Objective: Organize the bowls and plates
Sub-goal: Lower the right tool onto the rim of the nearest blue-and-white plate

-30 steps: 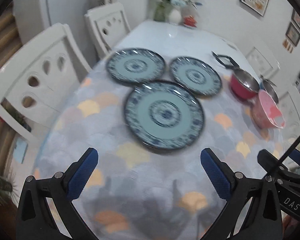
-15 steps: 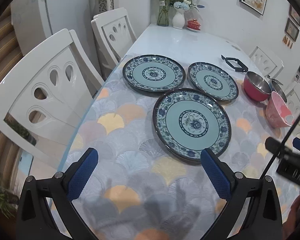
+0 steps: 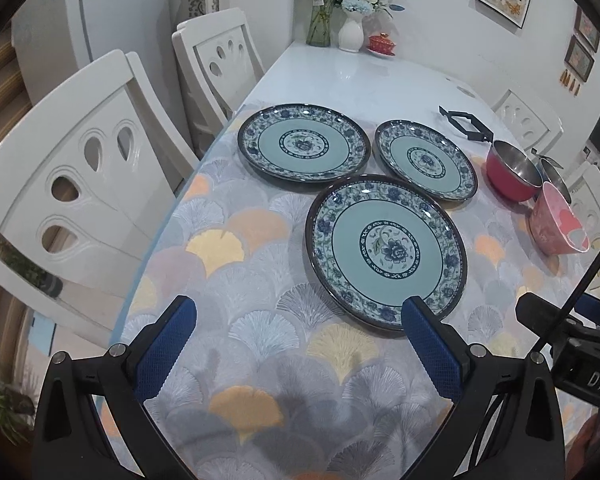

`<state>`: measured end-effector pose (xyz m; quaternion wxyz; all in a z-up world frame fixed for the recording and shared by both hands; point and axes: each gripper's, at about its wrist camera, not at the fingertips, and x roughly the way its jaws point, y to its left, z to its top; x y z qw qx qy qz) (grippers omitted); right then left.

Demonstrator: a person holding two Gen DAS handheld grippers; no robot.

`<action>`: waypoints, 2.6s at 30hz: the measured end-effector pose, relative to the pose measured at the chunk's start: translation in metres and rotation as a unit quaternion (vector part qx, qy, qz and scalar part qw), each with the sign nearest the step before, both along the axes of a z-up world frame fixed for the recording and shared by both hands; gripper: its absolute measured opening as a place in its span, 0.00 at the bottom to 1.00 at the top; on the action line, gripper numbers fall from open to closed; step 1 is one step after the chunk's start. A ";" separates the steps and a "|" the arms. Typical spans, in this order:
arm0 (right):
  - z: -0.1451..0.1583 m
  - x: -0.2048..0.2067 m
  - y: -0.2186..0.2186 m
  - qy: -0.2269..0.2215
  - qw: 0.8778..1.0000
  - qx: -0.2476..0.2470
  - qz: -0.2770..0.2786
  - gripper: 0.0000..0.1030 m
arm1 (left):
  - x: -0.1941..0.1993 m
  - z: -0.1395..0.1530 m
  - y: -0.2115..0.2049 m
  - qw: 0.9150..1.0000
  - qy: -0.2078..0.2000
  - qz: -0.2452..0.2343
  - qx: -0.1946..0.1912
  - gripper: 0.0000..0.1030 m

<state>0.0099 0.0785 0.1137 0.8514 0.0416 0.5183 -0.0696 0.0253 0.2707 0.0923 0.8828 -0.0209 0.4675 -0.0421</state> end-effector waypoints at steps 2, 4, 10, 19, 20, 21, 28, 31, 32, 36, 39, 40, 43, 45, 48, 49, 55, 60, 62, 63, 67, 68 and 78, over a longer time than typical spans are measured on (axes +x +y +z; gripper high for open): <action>0.000 0.001 0.001 -0.001 1.000 -0.006 0.001 0.96 | 0.001 -0.002 -0.003 1.000 0.005 -0.004 0.000 0.99; 0.000 0.000 0.000 0.000 1.000 -0.005 0.001 0.95 | 0.001 -0.002 -0.005 1.000 0.002 -0.007 0.003 0.99; 0.000 0.000 -0.008 0.004 1.000 -0.004 -0.007 0.94 | 0.006 0.000 -0.006 1.000 0.001 -0.006 -0.004 0.99; 0.000 0.003 -0.013 0.004 1.000 0.005 -0.010 0.90 | 0.013 0.004 -0.012 1.000 -0.002 -0.017 -0.005 0.99; -0.001 0.004 -0.013 0.004 1.000 0.007 -0.010 0.90 | 0.015 0.004 -0.012 1.000 -0.003 -0.018 -0.004 0.99; -0.001 0.005 -0.012 0.005 1.000 0.008 -0.011 0.90 | 0.015 0.004 -0.013 1.000 -0.003 -0.018 -0.004 0.99; -0.002 0.016 -0.010 0.004 1.000 0.020 -0.008 0.85 | 0.030 0.004 -0.007 1.000 -0.003 -0.017 -0.006 0.98; -0.003 0.023 -0.009 0.003 1.000 0.021 -0.005 0.85 | 0.039 0.004 -0.004 1.000 -0.004 -0.017 -0.004 0.98; -0.004 0.025 -0.008 0.005 1.000 0.022 -0.005 0.85 | 0.042 0.003 -0.003 1.000 -0.003 -0.017 -0.005 0.98; -0.011 0.035 -0.008 0.014 1.000 0.025 -0.007 0.83 | 0.054 -0.003 0.002 1.000 0.005 -0.014 -0.008 0.97; -0.017 0.043 -0.010 0.022 0.999 0.026 -0.010 0.83 | 0.065 -0.009 0.003 1.000 0.013 -0.013 -0.011 0.97; -0.019 0.046 -0.011 0.024 0.999 0.026 -0.010 0.83 | 0.067 -0.010 0.003 1.000 0.015 -0.013 -0.012 0.97; -0.024 0.055 -0.013 0.031 0.999 0.025 -0.013 0.83 | 0.077 -0.017 0.000 0.999 0.025 -0.017 -0.015 0.97; -0.029 0.060 -0.015 0.037 0.999 0.025 -0.015 0.83 | 0.081 -0.021 -0.003 0.999 0.030 -0.022 -0.014 0.97; -0.035 0.067 -0.015 0.045 0.999 0.027 -0.016 0.83 | 0.086 -0.028 -0.006 0.999 0.039 -0.028 -0.012 0.97; -0.037 0.070 -0.015 0.048 0.998 0.027 -0.015 0.83 | 0.088 -0.029 -0.007 0.999 0.042 -0.029 -0.012 0.97; -0.047 0.082 -0.012 0.059 0.998 0.027 -0.005 0.82 | 0.097 -0.036 -0.007 0.998 0.052 -0.027 -0.010 0.96; -0.056 0.090 -0.009 0.068 0.997 0.025 0.003 0.81 | 0.101 -0.043 -0.007 0.998 0.061 -0.027 -0.008 0.96; -0.061 0.092 -0.009 0.074 0.997 0.026 0.003 0.80 | 0.103 -0.046 -0.008 0.997 0.067 -0.028 -0.008 0.96; -0.063 0.093 -0.009 0.077 0.997 0.026 0.003 0.79 | 0.104 -0.049 -0.009 0.997 0.071 -0.029 -0.009 0.94; -0.069 0.096 -0.013 0.084 0.996 0.028 -0.001 0.78 | 0.105 -0.053 -0.012 0.996 0.078 -0.032 -0.010 0.92; -0.070 0.096 -0.013 0.084 0.996 0.029 -0.001 0.78 | 0.105 -0.053 -0.012 0.996 0.078 -0.034 -0.011 0.90; -0.074 0.104 -0.009 0.078 0.996 0.043 0.029 0.70 | 0.109 -0.062 -0.011 0.994 0.095 -0.042 -0.020 0.70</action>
